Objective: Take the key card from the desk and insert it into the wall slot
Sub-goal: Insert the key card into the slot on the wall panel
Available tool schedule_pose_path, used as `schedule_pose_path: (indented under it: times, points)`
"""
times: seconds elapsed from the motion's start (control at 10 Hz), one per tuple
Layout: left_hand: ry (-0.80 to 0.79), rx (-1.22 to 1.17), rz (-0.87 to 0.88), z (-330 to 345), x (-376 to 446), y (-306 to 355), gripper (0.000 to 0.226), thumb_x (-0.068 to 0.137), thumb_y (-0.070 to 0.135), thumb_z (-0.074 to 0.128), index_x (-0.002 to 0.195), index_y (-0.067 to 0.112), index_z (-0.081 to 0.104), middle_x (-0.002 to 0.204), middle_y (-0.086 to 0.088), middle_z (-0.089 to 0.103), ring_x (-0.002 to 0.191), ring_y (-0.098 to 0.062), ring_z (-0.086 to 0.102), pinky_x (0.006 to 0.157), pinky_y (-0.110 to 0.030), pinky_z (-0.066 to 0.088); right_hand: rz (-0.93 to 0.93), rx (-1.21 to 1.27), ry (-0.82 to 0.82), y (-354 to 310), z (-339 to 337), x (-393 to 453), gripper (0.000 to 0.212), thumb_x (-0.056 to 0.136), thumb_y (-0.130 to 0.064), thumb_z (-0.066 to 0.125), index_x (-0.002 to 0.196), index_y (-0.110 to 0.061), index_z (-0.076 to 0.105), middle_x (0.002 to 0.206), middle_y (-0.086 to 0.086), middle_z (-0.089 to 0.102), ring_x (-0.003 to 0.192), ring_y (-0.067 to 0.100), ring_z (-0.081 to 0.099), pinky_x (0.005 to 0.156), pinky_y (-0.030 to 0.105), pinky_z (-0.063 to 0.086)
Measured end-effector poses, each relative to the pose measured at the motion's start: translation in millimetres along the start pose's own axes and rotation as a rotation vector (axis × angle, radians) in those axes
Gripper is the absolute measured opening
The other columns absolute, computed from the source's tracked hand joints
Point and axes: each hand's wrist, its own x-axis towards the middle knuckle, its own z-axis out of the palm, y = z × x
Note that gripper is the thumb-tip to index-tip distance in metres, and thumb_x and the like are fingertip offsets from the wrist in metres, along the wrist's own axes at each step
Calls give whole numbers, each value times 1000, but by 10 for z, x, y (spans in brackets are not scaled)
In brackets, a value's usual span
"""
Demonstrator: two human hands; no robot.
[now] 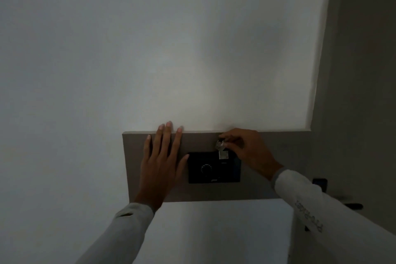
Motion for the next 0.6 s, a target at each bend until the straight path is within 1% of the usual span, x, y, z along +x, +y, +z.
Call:
schedule_pose_path:
  times: [0.1,0.2,0.3,0.4,0.5,0.6]
  points:
    - [-3,0,5,-8,-6,-10,72,107,54,39,165,13,28,172,-22,28,159,-40,26,124,-62,34,-100,-104,28,37,29,-102,26,85,-3,73,110,1,74,108,19,69,100,30,66,90,43,57]
    - [-17,6,-1,-19,-6,-7,72,107,55,37,165,13,27,172,-22,28,159,-40,26,124,-62,35,-119,-288,100,65,37,-217,31,86,-11,72,116,-5,73,132,19,57,123,35,53,103,44,50]
    - [-26,14,0,-35,1,14,73,107,56,35,165,12,25,172,-23,25,160,-40,24,125,-62,34,-117,-393,64,86,55,-310,39,90,-22,67,126,-8,68,144,17,53,134,36,48,110,50,46]
    - [-39,32,-22,-96,-15,56,74,106,57,33,166,14,24,173,-22,24,160,-39,25,126,-61,33,-94,-479,42,30,95,-382,43,93,-39,60,128,-14,67,143,9,55,134,27,49,109,41,48]
    - [-77,33,-7,-237,-46,55,74,106,57,29,166,15,23,174,-20,22,160,-38,25,126,-61,33,-61,-535,-15,-14,43,-362,48,93,-50,52,130,-23,64,145,1,53,135,19,45,109,37,49]
    - [-48,18,-4,-482,-25,73,73,106,57,31,165,15,26,173,-21,25,159,-39,26,124,-63,35,47,-415,-131,-115,-64,-340,58,95,-52,49,149,-32,40,158,-5,38,146,13,31,119,40,38]
